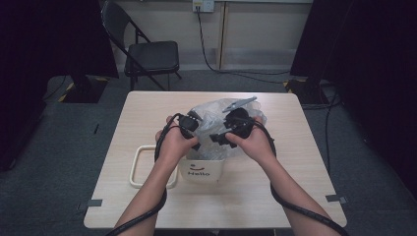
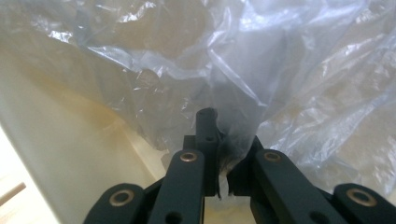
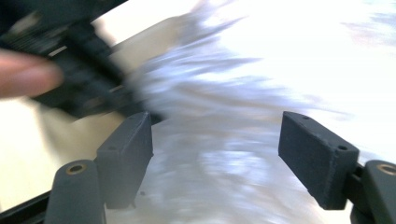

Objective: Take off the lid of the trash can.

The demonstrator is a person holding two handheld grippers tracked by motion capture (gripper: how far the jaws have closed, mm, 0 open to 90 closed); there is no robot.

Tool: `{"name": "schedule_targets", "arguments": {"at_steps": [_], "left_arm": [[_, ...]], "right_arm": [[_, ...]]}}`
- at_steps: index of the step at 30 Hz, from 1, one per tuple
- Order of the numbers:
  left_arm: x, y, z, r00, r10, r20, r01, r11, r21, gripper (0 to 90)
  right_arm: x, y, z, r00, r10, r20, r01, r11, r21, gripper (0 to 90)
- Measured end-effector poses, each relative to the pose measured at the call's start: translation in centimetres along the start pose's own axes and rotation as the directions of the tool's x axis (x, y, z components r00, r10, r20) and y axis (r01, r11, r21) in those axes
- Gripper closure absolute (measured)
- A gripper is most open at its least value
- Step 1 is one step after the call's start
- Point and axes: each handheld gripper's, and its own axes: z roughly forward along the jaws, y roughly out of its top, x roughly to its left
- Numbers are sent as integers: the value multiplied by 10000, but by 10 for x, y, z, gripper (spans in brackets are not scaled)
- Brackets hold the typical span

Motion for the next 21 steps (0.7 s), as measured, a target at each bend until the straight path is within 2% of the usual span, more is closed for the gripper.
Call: {"name": "schedule_targets", "arguments": {"at_steps": [1, 2, 6, 8, 11, 14, 15, 18, 19, 21], "left_arm": [[1, 0, 1, 10000, 75, 0, -75, 10000, 19, 856], [1, 0, 3, 10000, -23, -63, 23, 10000, 8, 849], [1, -1, 11, 10000, 33, 49, -33, 10000, 62, 844], [0, -2, 14, 9999, 28, 159, -31, 9998, 179, 842], [-1, -2, 14, 9994, 192, 296, -201, 9993, 307, 838], [2, -3, 14, 9987, 189, 472, -200, 9995, 237, 838], [3, -4, 14, 9987, 119, 486, -129, 9997, 202, 836], [7, -6, 14, 9985, -42, 550, 43, 10000, -32, 828], [6, -7, 13, 9987, -63, 508, 70, 9999, -127, 824], [5, -6, 10, 9994, 55, 341, -48, 9998, -203, 799]], "right_arm": [[-5, 0, 0, 9994, 304, 160, -303, 9995, -75, 223], [-10, 1, 1, 9983, 551, 203, -550, 9985, -53, 225], [-18, 9, 12, 9932, 950, 669, -947, 9955, -67, 208], [-17, 12, 20, 9923, 960, 777, -964, 9953, 14, 220], [-16, 13, 37, 9923, 722, 1003, -782, 9953, 575, 242], [-15, 12, 50, 9927, 615, 1036, -710, 9933, 908, 331], [-15, 11, 52, 9922, 487, 1143, -595, 9939, 927, 404], [-17, 10, 52, 9892, 342, 1425, -481, 9943, 954, 551], [-19, 11, 50, 9890, 354, 1435, -492, 9944, 940, 647], [-21, 13, 44, 9888, 184, 1480, -299, 9967, 753, 773]]}}
